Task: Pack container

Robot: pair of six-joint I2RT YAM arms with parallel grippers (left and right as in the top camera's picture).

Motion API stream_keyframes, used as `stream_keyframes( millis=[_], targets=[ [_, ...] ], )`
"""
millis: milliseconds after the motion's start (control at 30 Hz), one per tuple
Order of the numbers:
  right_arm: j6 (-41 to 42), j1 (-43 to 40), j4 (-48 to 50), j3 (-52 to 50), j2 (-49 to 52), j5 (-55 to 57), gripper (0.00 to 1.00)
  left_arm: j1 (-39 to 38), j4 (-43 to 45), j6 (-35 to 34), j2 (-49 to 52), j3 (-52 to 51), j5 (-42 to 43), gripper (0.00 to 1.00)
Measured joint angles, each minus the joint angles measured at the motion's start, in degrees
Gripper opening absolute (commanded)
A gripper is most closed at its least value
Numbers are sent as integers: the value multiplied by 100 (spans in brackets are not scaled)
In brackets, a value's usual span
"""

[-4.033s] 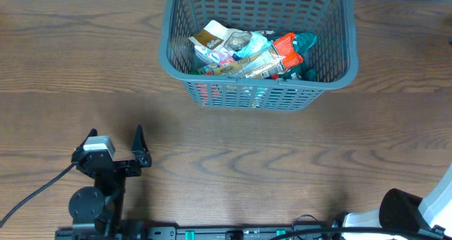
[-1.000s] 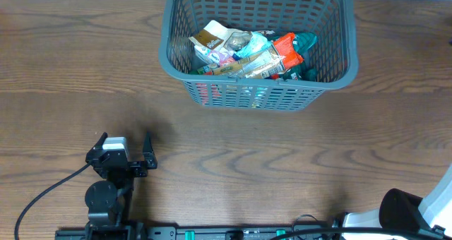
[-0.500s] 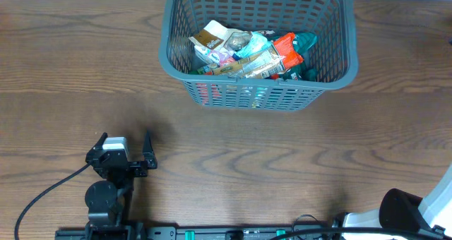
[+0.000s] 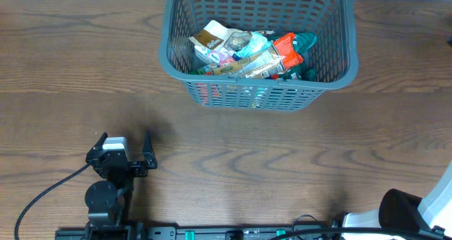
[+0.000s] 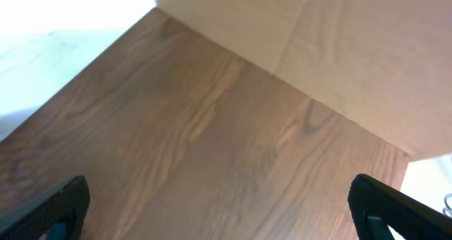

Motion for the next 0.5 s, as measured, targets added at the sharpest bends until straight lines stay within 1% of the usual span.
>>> stream_keyframes(
  millis=[167,300,500],
  targets=[
    [-2,632,-31,0,0,-15,99,0,0,0,0,0,0,99],
    [0,1322,-59,0,-7,-157,99,0,0,0,0,0,0,99],
    [-2,2330,391,-2,-61,-332,99,0,0,0,0,0,0,99]
  ],
)
